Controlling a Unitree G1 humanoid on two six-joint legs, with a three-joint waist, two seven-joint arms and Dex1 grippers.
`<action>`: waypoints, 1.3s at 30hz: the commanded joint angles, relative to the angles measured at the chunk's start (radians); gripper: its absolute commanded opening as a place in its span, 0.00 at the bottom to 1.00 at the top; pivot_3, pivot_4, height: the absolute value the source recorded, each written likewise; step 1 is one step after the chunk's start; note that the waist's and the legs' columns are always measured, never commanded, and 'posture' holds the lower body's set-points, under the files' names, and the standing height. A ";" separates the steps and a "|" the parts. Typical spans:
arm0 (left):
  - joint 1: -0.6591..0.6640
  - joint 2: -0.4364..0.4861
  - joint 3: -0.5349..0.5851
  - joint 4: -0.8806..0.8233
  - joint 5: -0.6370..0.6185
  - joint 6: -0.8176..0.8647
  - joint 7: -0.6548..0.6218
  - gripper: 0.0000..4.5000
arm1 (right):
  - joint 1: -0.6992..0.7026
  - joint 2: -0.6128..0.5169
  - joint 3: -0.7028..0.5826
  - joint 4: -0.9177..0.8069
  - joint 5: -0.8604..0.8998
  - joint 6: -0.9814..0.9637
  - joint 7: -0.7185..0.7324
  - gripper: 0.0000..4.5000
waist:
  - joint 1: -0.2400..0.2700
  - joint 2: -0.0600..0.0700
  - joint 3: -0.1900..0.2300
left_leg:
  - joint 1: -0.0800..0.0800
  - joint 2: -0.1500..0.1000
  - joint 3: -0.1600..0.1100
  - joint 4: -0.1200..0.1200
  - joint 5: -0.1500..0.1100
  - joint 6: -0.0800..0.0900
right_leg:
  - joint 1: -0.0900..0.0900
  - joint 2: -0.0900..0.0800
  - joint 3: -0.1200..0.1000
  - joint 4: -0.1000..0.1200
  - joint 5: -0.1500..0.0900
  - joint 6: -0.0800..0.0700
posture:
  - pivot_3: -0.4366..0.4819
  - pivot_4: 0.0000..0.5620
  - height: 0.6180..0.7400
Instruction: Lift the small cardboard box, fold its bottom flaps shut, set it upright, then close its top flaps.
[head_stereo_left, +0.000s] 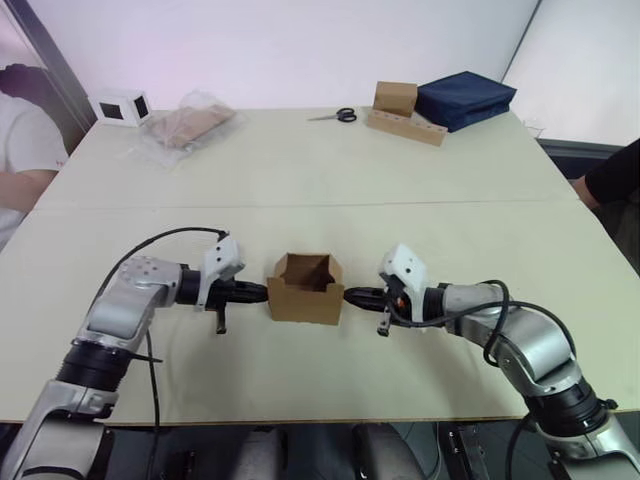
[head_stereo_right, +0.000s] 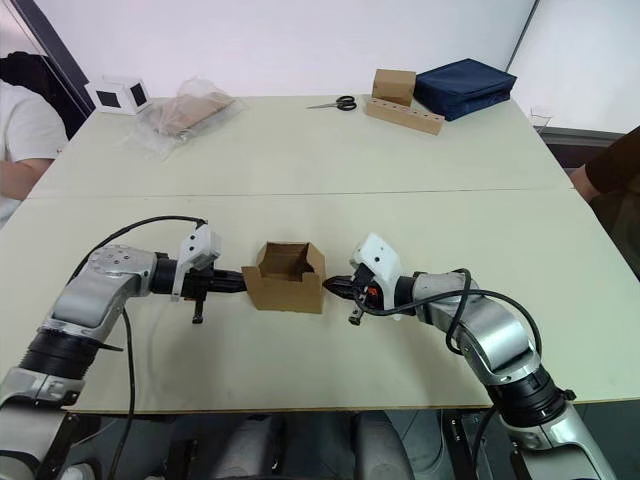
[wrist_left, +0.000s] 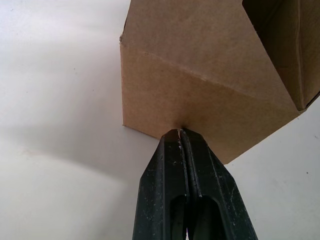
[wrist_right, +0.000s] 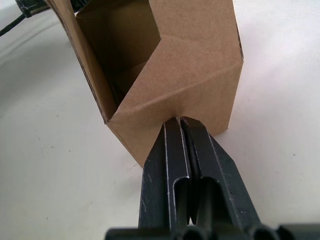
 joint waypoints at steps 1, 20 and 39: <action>-0.006 0.054 0.056 -0.028 -0.026 -0.008 -0.024 0.00 | 0.009 -0.048 -0.023 -0.036 -0.019 -0.034 0.030 0.00 | 0.000 0.000 0.000 | 0.000 0.000 0.000 0.000 0.000 0.000 | 0.000 0.000 0.000 0.000 0.000 0.000 | 0.48 0.27 1.00; -0.036 -0.017 0.103 -0.179 -0.200 0.190 0.084 0.00 | -0.114 0.031 -0.092 0.086 0.126 -0.059 0.183 0.00 | -0.003 0.000 0.000 | 0.000 0.000 0.000 0.000 0.000 0.000 | 0.000 0.000 0.000 0.000 0.000 0.000 | 0.48 0.27 1.00; 0.018 -0.054 0.049 -0.171 -0.117 0.118 0.165 0.00 | -0.142 0.088 0.027 0.276 -0.043 -0.204 0.242 0.00 | -0.007 0.000 -0.002 | 0.003 0.000 0.000 0.000 0.000 0.000 | 0.003 0.000 0.000 0.000 0.000 0.000 | 0.48 0.27 1.00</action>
